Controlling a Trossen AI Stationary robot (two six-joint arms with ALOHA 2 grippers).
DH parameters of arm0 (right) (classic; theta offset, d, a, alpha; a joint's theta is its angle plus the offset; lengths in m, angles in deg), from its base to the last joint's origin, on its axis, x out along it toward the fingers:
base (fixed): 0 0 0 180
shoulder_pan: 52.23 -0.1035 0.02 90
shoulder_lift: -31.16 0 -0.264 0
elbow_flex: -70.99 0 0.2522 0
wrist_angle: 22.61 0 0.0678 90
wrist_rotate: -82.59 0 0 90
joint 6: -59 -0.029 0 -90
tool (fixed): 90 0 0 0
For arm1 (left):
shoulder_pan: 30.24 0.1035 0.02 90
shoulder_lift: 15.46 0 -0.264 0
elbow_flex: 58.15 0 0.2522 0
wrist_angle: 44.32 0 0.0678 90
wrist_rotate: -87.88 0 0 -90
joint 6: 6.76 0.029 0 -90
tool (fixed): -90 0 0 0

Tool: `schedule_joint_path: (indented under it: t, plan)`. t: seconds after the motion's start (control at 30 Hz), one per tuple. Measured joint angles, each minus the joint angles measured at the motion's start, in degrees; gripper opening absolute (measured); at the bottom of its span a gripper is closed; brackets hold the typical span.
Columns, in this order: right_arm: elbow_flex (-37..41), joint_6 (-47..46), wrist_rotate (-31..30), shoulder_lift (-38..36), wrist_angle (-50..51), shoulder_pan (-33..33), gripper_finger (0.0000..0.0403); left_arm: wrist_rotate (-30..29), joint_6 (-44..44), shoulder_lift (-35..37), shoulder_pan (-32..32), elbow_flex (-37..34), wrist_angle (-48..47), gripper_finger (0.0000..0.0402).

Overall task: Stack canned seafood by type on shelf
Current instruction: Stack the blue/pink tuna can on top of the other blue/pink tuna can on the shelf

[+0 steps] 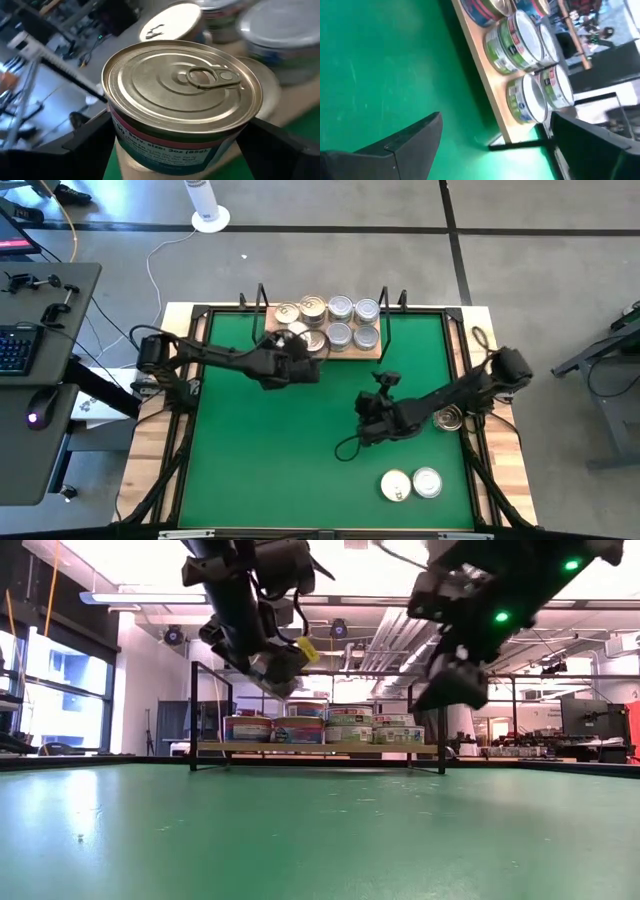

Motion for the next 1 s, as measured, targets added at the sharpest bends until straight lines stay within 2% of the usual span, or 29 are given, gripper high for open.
schedule_joint_path:
  t: [0.1, 0.17, 0.27, 0.37, 0.43, 0.53, 0.63, 0.73, 0.83, 1.0]
  plan:
    - [5.06, 2.07, 2.05, -5.80, -3.07, -0.44, 0.0366, 0.50, 3.58, 1.68, -1.55, -4.04, 6.69, 0.0355]
    - [9.22, 5.30, 4.46, -10.26, -9.34, -0.46, 0.0366, 1.46, 5.19, 3.05, -2.11, -7.41, 11.93, 0.0355]
    - [16.74, 15.91, 10.50, -16.22, -26.78, -0.43, 0.0366, 3.80, 8.02, 5.56, -3.61, -12.19, 21.34, 0.0355]
    - [24.39, 30.47, 22.22, -19.61, -49.54, -0.10, 0.0366, 8.51, 12.37, 8.44, -5.98, -15.63, 29.36, 0.0355]
    - [28.31, 39.61, 30.84, -20.02, -62.67, 0.38, 0.0366, 12.95, 14.29, 10.31, -7.32, -17.25, 32.65, 0.0355]
    - [30.43, 53.58, 37.10, -18.55, -73.68, 1.21, 0.0366, 17.41, 14.49, 12.84, -9.03, -19.03, 35.41, 0.0355]
    - [28.42, 66.59, 36.91, -16.00, -74.64, 2.19, 0.0366, 19.42, 14.44, 15.19, -10.29, -20.85, 38.15, 0.0355]
    - [24.24, 76.65, 32.51, -12.69, -75.21, 3.74, 0.0366, 22.79, 13.97, 16.96, -10.82, -22.48, 40.24, 0.0355]
    - [19.02, 82.44, 26.77, -9.47, -75.97, 5.31, 0.0366, 25.67, 13.88, 18.40, -10.81, -24.75, 44.65, 0.0355]
    - [12.30, 89.68, 27.54, -4.82, -74.09, 6.93, 0.0366, 26.95, 12.30, 19.96, -10.31, -27.13, 47.61, 0.0355]
